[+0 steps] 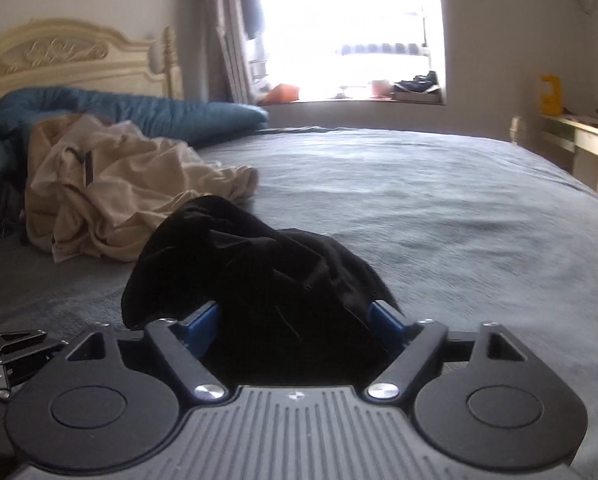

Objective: Fold clothes

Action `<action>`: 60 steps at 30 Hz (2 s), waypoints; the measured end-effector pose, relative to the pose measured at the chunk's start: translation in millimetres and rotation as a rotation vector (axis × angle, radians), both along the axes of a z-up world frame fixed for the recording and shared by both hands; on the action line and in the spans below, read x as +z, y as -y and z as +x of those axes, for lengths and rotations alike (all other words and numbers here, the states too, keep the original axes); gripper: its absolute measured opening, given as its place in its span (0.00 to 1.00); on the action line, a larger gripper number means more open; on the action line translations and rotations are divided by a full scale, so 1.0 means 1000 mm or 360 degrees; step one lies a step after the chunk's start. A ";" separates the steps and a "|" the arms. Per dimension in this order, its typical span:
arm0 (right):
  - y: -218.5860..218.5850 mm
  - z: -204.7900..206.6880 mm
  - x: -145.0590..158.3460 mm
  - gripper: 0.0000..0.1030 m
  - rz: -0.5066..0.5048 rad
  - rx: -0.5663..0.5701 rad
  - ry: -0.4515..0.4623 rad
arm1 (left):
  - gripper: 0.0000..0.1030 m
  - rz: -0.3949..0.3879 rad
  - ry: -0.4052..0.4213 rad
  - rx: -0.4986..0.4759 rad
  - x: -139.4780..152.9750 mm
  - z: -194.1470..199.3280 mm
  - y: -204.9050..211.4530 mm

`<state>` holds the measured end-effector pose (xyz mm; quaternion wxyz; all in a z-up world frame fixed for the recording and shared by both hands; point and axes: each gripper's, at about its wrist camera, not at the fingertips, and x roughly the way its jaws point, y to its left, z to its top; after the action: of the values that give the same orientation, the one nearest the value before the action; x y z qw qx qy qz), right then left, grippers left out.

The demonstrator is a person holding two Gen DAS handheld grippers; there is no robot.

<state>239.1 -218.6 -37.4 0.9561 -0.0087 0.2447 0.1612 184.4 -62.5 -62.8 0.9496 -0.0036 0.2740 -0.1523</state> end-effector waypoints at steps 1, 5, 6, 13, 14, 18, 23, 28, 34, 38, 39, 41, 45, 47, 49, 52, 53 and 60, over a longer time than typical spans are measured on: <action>-0.002 0.004 -0.002 0.64 -0.0014 0.0004 -0.0020 | 0.47 -0.0014 0.0001 0.0000 -0.001 0.000 0.000; -0.006 0.011 -0.006 0.17 -0.0026 -0.0004 -0.0060 | 0.20 -0.0056 0.0035 0.0007 0.002 -0.006 -0.002; -0.003 0.004 -0.001 0.14 -0.0013 -0.0014 -0.0034 | 0.16 -0.0070 0.0041 0.0014 0.003 -0.008 -0.005; 0.026 -0.074 0.038 0.11 0.0076 -0.0056 0.0089 | 0.02 -0.0145 0.0119 0.0053 0.024 -0.047 -0.029; 0.031 -0.087 0.043 0.11 0.0084 -0.0061 0.0101 | 0.02 -0.0137 0.0136 0.0054 0.026 -0.055 -0.032; 0.050 -0.145 0.054 0.11 0.0123 -0.0087 0.0112 | 0.01 -0.0130 0.0173 0.0081 0.037 -0.088 -0.049; 0.078 -0.217 0.050 0.11 0.0144 -0.0152 0.0074 | 0.01 -0.0126 0.0208 0.0125 0.047 -0.131 -0.074; 0.099 -0.261 0.026 0.12 0.0038 -0.0191 -0.0015 | 0.02 -0.0056 0.0177 0.0167 0.044 -0.160 -0.095; 0.093 -0.282 0.005 0.39 -0.0206 -0.0244 -0.0157 | 0.04 -0.0033 -0.0027 0.0117 0.025 -0.168 -0.102; 0.106 -0.301 0.018 0.50 -0.0079 -0.0285 -0.0110 | 0.20 -0.0030 -0.0034 0.0091 0.021 -0.179 -0.104; 0.106 -0.303 0.021 0.53 -0.0040 -0.0283 -0.0086 | 0.25 -0.0036 -0.0022 0.0091 0.022 -0.182 -0.104; 0.101 -0.305 0.025 0.56 0.0026 -0.0227 -0.0053 | 0.38 -0.0050 0.0002 0.0090 0.023 -0.188 -0.105; 0.066 -0.289 0.024 0.61 0.0097 -0.0030 -0.0027 | 0.66 -0.0100 0.0069 0.0077 0.029 -0.192 -0.104; 0.039 -0.276 0.021 0.62 0.0098 0.0079 -0.0023 | 0.71 -0.0078 0.0076 0.0069 0.028 -0.190 -0.100; 0.011 -0.264 0.014 0.62 0.0017 0.0175 -0.0008 | 0.75 -0.0045 0.0058 0.0051 0.024 -0.186 -0.094; -0.023 -0.245 -0.002 0.60 -0.0139 0.0207 -0.0003 | 0.81 -0.0040 -0.0013 0.0044 0.013 -0.174 -0.088; -0.030 -0.237 -0.008 0.51 -0.0202 0.0184 -0.0027 | 0.81 -0.0043 -0.0045 0.0062 0.009 -0.168 -0.088; 0.012 -0.248 0.007 0.11 -0.0094 -0.0055 -0.0008 | 0.44 -0.0067 -0.0205 0.0195 -0.013 -0.147 -0.095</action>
<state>-8.4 -230.7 -30.1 0.9574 -0.0324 0.2520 0.1372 37.7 32.1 -76.2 0.9373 -0.0500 0.3305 -0.0992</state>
